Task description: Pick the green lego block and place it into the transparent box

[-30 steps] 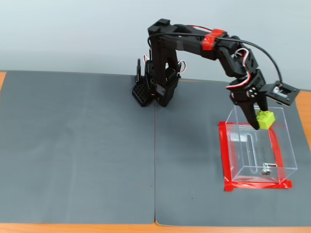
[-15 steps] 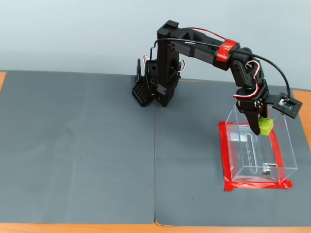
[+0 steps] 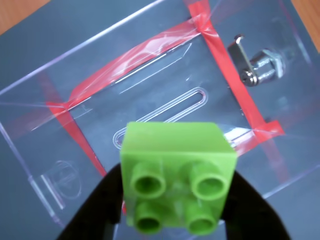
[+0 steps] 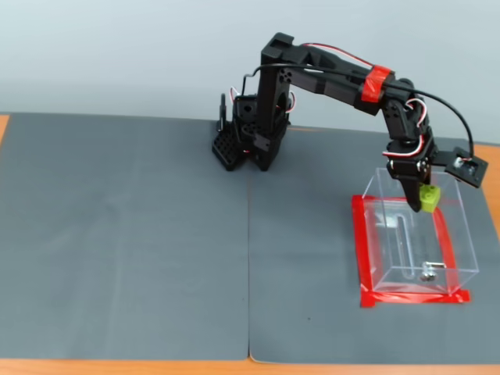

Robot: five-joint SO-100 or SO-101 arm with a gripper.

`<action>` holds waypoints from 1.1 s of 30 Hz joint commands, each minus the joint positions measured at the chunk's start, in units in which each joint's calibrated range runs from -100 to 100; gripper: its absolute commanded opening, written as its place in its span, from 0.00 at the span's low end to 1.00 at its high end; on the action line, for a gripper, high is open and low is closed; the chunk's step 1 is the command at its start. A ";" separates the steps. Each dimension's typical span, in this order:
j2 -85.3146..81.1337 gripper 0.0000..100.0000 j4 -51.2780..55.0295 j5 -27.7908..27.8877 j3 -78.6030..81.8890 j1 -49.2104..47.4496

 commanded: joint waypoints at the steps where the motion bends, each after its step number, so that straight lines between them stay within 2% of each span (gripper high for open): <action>1: -0.54 0.27 -0.56 -0.91 -3.40 -0.16; 4: -1.13 0.35 -0.56 -2.00 -3.40 0.07; 7: -1.56 0.35 -0.38 -2.21 -3.85 0.29; 10: -4.27 0.26 0.05 -2.11 -5.39 0.81; 12: -9.10 0.11 0.31 -2.16 -5.30 3.72; 14: -14.19 0.05 0.31 -2.21 -4.66 6.18; 21: -23.18 0.05 0.40 -2.16 -3.04 13.42; 22: -27.76 0.04 0.40 -2.16 -2.13 19.54; 31: -38.52 0.04 0.31 -2.16 0.49 31.25; 33: -48.27 0.04 0.23 -2.00 8.45 38.41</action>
